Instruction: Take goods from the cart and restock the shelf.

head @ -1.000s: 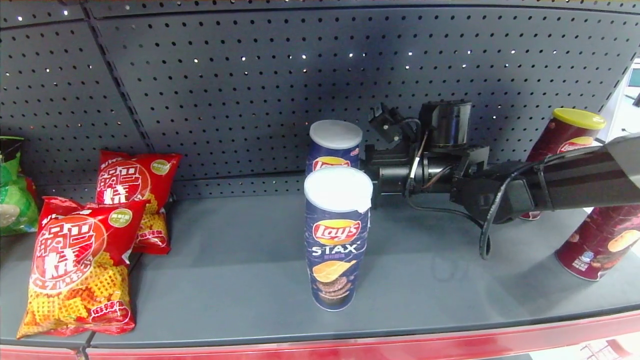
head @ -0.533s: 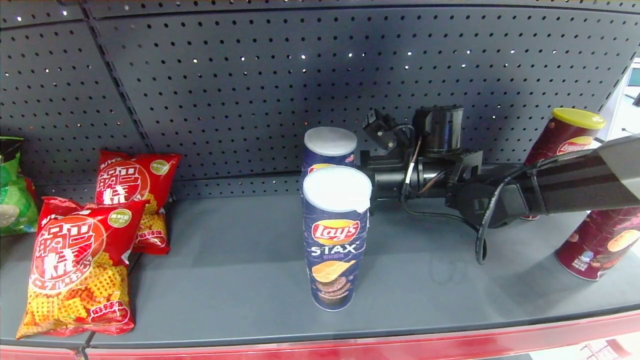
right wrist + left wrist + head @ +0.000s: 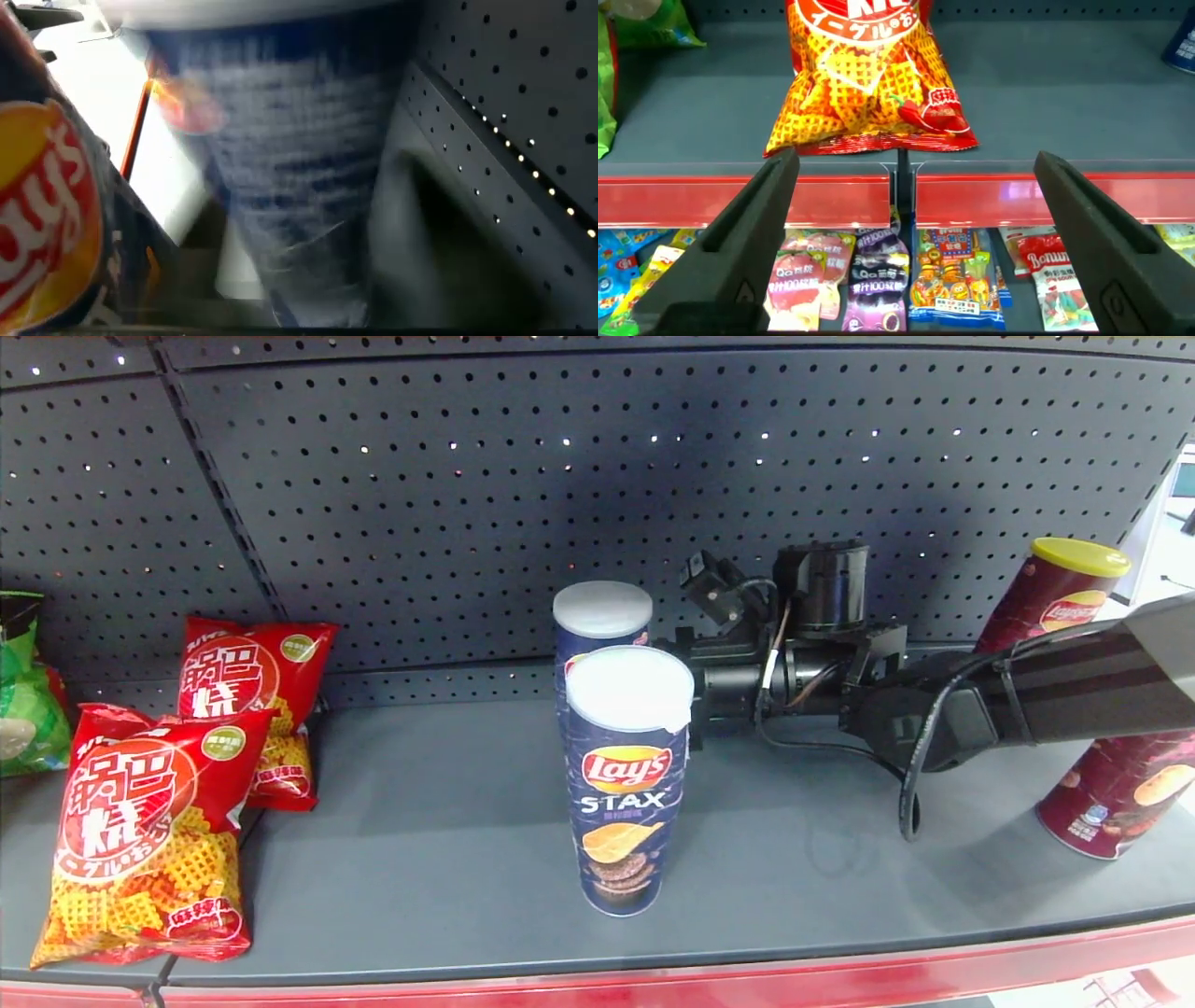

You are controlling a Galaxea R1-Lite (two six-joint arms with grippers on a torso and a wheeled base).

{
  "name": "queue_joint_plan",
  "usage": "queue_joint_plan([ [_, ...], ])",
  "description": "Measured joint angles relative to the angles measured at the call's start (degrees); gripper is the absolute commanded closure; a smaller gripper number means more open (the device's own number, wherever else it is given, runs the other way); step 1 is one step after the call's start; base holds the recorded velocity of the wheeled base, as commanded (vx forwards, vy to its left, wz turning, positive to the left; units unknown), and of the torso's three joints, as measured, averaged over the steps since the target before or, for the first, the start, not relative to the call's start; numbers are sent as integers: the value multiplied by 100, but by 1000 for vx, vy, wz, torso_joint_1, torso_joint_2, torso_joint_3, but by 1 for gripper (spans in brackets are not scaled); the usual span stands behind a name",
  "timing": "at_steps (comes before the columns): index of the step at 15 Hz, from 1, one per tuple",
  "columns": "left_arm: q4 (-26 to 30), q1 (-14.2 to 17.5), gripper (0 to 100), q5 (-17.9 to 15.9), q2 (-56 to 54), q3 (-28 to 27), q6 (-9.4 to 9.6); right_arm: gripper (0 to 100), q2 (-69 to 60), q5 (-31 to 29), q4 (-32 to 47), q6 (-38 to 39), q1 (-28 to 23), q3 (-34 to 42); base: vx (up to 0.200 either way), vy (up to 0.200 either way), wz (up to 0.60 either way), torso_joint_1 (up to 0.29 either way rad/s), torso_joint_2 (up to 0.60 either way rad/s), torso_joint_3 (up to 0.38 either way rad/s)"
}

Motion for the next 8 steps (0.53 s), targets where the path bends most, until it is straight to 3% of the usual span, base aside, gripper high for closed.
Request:
queue_joint_plan([
  [8, 0, 1, 0, 0, 0, 0, 0, 0, -113, -37, -10, 10, -118, 238, 0, 0, 0, 0, 0, 0],
])
